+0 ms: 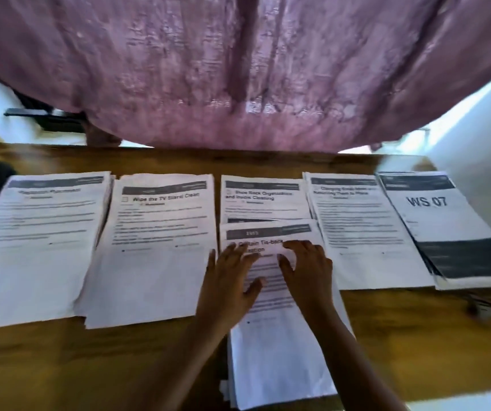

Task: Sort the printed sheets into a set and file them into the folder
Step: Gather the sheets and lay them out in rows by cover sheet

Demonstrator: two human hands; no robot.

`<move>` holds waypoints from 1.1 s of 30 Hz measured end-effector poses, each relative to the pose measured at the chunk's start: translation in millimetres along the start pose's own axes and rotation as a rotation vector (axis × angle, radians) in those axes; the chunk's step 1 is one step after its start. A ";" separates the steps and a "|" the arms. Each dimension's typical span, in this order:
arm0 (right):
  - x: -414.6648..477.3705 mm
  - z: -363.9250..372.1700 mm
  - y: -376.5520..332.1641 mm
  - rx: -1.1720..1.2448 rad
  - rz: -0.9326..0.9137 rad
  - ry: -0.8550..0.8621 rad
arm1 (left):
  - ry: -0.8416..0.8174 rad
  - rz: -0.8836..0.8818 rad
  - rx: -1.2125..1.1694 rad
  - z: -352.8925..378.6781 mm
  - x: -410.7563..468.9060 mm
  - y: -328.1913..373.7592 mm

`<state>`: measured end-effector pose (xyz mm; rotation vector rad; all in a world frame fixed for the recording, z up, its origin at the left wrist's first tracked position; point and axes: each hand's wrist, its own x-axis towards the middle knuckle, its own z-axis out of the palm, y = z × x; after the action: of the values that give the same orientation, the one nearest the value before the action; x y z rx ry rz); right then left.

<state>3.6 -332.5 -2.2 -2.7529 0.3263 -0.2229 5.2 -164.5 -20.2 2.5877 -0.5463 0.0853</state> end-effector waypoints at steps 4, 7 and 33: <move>-0.1 -2.6 33.6 -0.013 0.047 -0.011 | -0.018 -0.001 0.065 22.1 -0.2 13.7; 2.3 -3.5 44.2 -0.012 0.012 -0.060 | -0.003 -0.033 0.072 27.5 0.8 13.7; 26.9 -92.7 30.5 0.713 0.056 0.070 | 0.233 -0.264 -0.816 -16.4 6.5 13.6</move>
<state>5.4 -397.7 75.2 -2.0340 0.2734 -0.3436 6.4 -169.8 1.3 1.7943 -0.1023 0.0572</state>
